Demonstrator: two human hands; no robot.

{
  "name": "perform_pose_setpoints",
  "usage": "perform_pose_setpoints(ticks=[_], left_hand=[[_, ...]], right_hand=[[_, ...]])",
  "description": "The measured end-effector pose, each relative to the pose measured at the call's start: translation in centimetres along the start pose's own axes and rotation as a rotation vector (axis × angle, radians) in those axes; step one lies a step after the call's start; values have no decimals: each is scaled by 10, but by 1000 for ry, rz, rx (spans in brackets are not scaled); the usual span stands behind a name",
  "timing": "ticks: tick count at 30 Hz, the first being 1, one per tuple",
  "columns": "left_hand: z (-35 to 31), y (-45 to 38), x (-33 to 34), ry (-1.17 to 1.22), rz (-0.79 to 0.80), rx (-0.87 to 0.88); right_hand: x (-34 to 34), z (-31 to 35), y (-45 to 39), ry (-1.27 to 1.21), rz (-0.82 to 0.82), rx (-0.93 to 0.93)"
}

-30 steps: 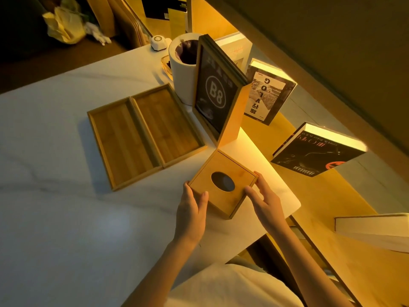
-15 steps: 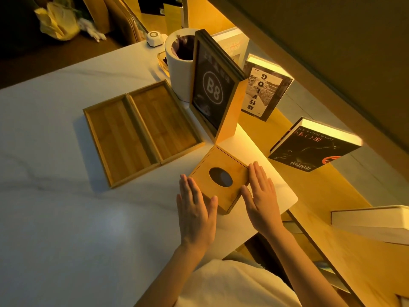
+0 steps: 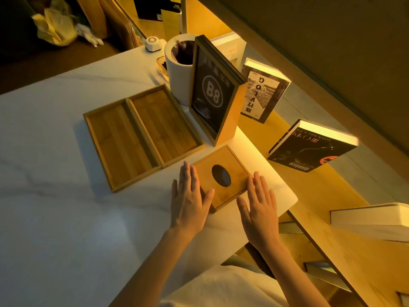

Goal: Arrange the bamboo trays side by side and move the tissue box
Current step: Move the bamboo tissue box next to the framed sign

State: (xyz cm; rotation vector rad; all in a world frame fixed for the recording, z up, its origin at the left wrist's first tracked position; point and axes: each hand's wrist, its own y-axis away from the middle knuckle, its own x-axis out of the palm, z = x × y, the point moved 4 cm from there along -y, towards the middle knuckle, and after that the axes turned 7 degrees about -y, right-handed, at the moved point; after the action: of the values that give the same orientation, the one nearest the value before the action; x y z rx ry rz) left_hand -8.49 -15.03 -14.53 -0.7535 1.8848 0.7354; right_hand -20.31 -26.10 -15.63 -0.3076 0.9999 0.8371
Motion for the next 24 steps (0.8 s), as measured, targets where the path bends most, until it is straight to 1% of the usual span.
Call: perform_pose_setpoints(ticks=[4,8,16,24], left_hand=[[2,5,5,-87,-3,82],[1,2,8,-107,-8,83],[-4,-18,4,-110,55,105],[-18,-43,2,-102,58,123]], right_hand=[[7,6,6,61,59,-72],[10,1,2,64,58,-72],[8,-2,-14,81,56,-68],[-3,-7,-37,87,46,-69]])
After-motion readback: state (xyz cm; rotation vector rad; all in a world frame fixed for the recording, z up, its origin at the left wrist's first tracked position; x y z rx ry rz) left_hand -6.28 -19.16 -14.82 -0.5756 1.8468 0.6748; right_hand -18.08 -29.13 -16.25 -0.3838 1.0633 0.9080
